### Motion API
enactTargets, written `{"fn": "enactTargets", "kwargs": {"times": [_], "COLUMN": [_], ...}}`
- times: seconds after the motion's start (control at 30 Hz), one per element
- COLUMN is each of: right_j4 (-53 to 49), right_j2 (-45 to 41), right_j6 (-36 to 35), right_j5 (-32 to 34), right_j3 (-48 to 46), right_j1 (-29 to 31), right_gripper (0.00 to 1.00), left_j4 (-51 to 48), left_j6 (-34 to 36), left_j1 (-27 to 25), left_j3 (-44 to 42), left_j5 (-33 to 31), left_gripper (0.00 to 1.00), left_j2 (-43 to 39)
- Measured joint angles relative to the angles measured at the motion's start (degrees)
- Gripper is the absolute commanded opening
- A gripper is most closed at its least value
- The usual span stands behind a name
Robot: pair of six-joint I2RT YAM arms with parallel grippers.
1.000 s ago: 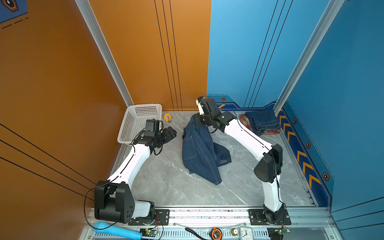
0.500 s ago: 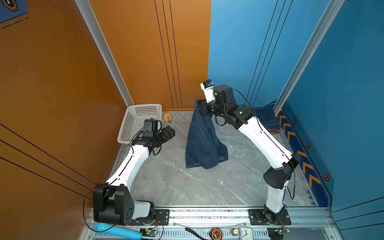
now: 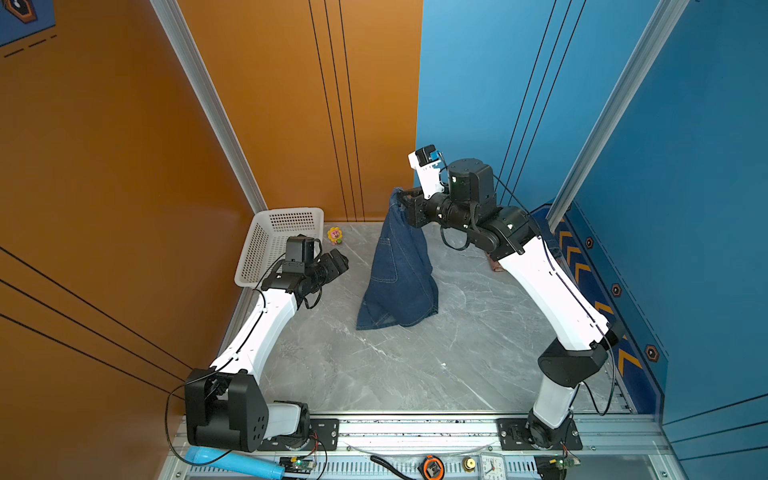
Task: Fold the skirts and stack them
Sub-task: 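Lift the denim skirt by its waistband with the right gripper, then grasp the waistband corner nearest the left gripper with the left gripper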
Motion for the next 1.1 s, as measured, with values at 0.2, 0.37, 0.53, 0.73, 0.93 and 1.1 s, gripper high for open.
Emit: {"fn": "enactTargets", "kwargs": {"times": [0.2, 0.37, 0.53, 0.73, 0.93, 1.1], "right_j4": [0.7, 7.7, 12.9, 15.6, 19.5, 23.2], "right_j2": [-7.7, -26.1, -27.9, -15.4, -13.6, -13.4], "right_j6": [1.5, 7.8, 9.6, 9.7, 9.8, 11.3], "right_j5": [-3.1, -8.1, -7.9, -8.0, -8.0, -8.6], "right_j3": [-9.2, -39.2, -60.3, -68.8, -68.9, -69.7], "right_j1": [0.0, -16.3, -28.5, -29.7, -28.7, -28.6], "right_gripper": [0.00, 0.00, 0.00, 0.00, 0.00, 0.00], "left_j4": [0.0, 0.0, 0.5, 0.9, 0.6, -1.1], "left_j6": [-0.2, -0.3, -0.3, 1.8, 10.6, 20.4], "left_j1": [0.4, 0.0, -3.0, -9.3, -15.6, -19.2], "left_j3": [0.2, 0.5, 3.9, 10.6, 23.2, 36.2], "left_j5": [-1.0, -1.5, -3.5, -6.8, -7.4, -6.0], "left_gripper": [0.91, 0.91, 0.91, 0.90, 0.91, 0.91], "left_j2": [-0.4, -0.2, 4.4, 14.5, 29.0, 42.4]}}
